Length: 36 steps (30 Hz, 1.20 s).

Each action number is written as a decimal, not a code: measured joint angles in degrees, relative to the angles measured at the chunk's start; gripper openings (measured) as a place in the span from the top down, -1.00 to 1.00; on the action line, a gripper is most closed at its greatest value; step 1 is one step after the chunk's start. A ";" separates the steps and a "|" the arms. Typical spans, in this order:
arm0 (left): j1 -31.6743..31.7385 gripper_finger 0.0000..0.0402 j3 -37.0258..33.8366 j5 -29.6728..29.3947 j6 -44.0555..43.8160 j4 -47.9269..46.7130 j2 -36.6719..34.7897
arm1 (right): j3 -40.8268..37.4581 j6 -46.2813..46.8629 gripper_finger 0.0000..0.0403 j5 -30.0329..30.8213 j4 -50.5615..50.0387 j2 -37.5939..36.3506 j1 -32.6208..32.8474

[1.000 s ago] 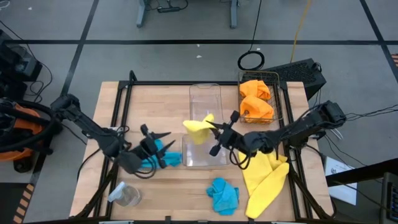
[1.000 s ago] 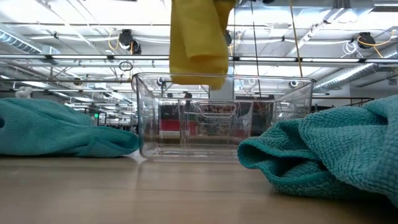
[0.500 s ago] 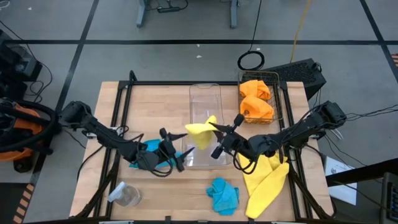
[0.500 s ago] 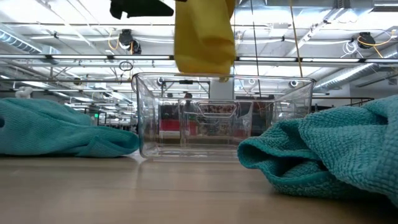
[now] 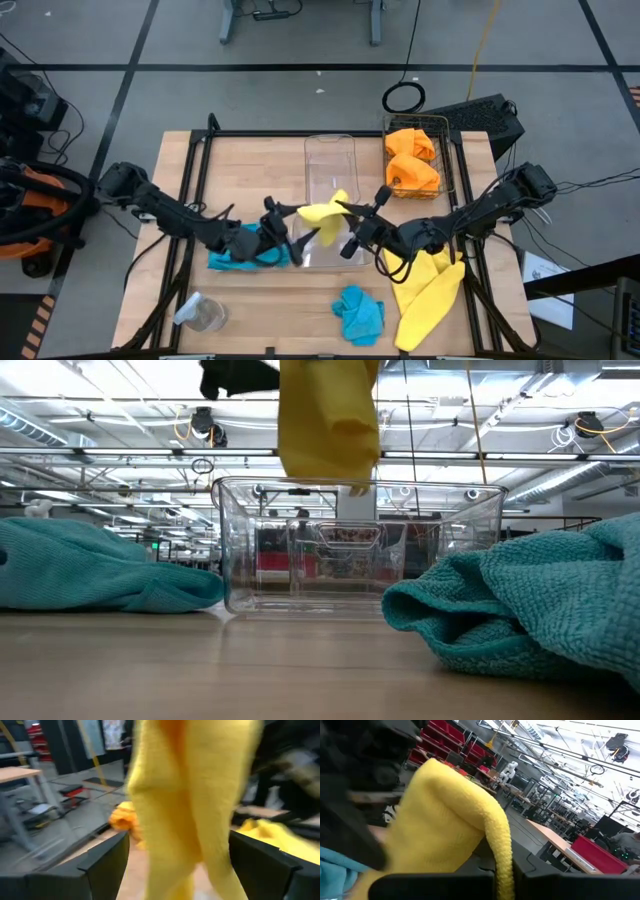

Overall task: Sort microfiber towel by color & place in baskets
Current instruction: Put the top yellow microfiber towel into the bottom transparent bin

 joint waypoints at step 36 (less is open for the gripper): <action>7.61 0.96 0.02 16.07 3.30 3.58 -2.91 | 0.00 10.55 0.95 1.64 -11.61 0.02 6.95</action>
